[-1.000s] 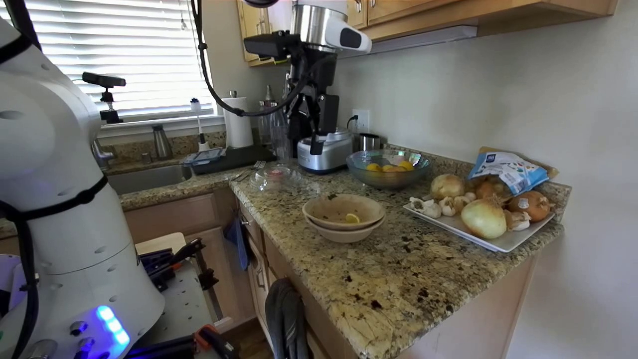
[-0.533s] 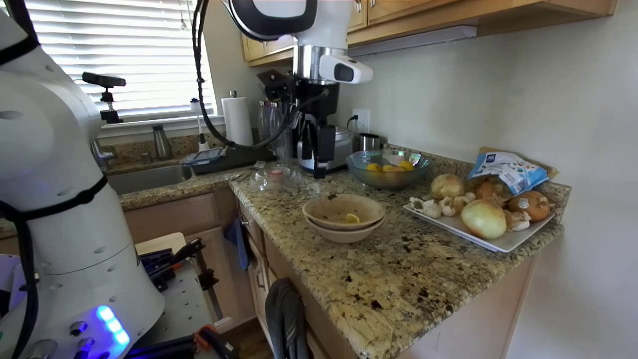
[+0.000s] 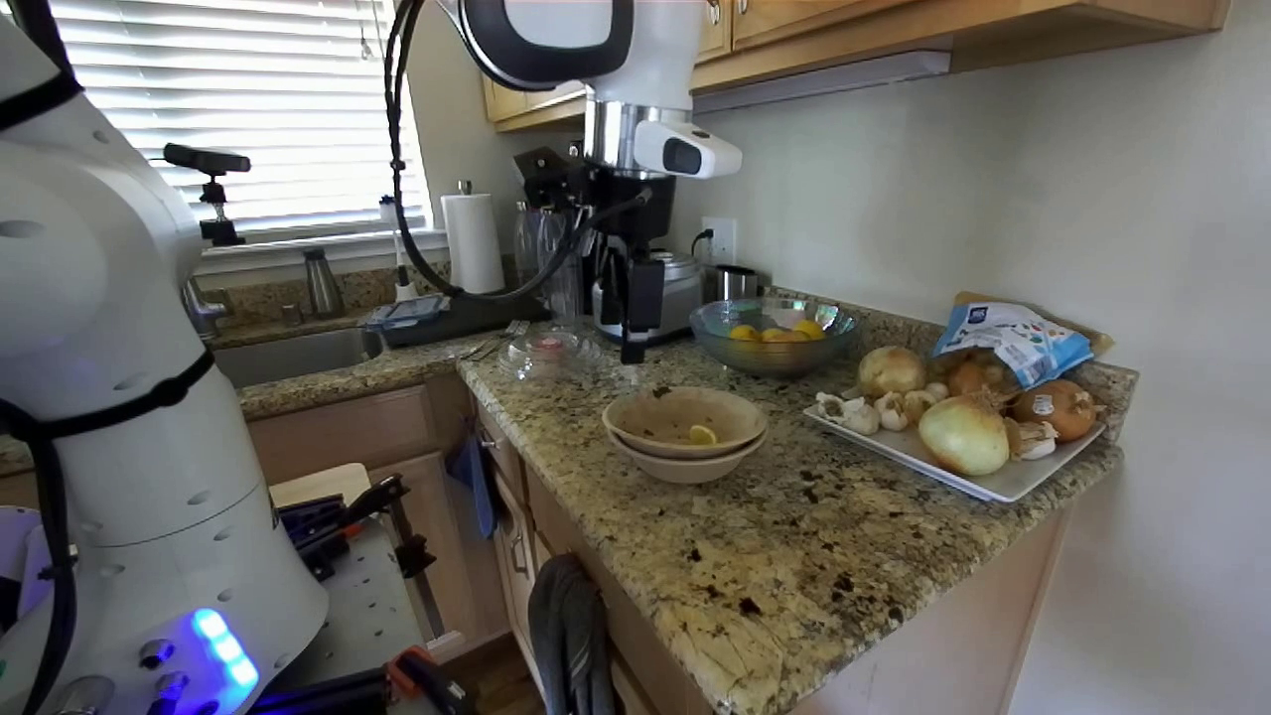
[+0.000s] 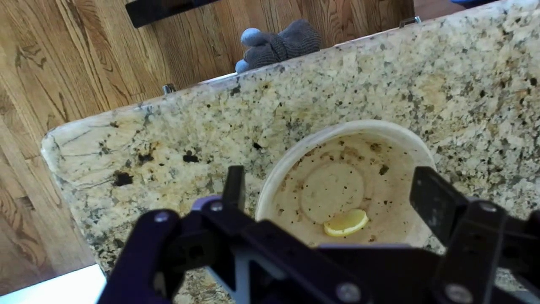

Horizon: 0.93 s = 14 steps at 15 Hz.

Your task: Unstack the bowls

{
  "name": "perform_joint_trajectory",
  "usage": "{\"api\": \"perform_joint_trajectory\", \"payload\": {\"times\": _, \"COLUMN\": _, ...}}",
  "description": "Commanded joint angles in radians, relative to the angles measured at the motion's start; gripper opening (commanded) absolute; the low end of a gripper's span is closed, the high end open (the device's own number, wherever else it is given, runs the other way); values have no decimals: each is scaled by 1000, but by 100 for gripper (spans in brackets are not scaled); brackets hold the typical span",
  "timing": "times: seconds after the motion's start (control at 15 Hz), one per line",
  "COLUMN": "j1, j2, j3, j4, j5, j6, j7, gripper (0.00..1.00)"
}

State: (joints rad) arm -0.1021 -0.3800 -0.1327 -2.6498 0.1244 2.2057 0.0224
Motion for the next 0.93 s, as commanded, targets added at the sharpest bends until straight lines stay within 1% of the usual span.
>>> {"api": "perform_joint_trajectory", "payload": {"times": 0.0, "j1": -12, "j2": 24, "j3": 36, "j4": -44, "j5": 45, "j6": 145, "j7": 155, "gripper": 100}}
{"api": "perform_joint_trajectory", "payload": {"times": 0.2, "j1": -23, "j2": 72, "j3": 80, "j4": -74, "j5": 33, "j6": 287, "j7": 313, "gripper": 100}}
{"api": "perform_joint_trajectory", "payload": {"times": 0.4, "j1": -24, "j2": 130, "j3": 117, "j4": -91, "j5": 20, "j6": 367, "j7": 452, "gripper": 100}}
{"api": "perform_joint_trajectory", "payload": {"times": 0.67, "j1": -14, "j2": 205, "j3": 143, "j4": -101, "j5": 22, "j6": 411, "j7": 579, "gripper": 100}}
{"api": "perform_joint_trajectory", "payload": {"times": 0.87, "j1": -5, "j2": 245, "j3": 138, "j4": -97, "j5": 33, "j6": 419, "j7": 626, "gripper": 100}}
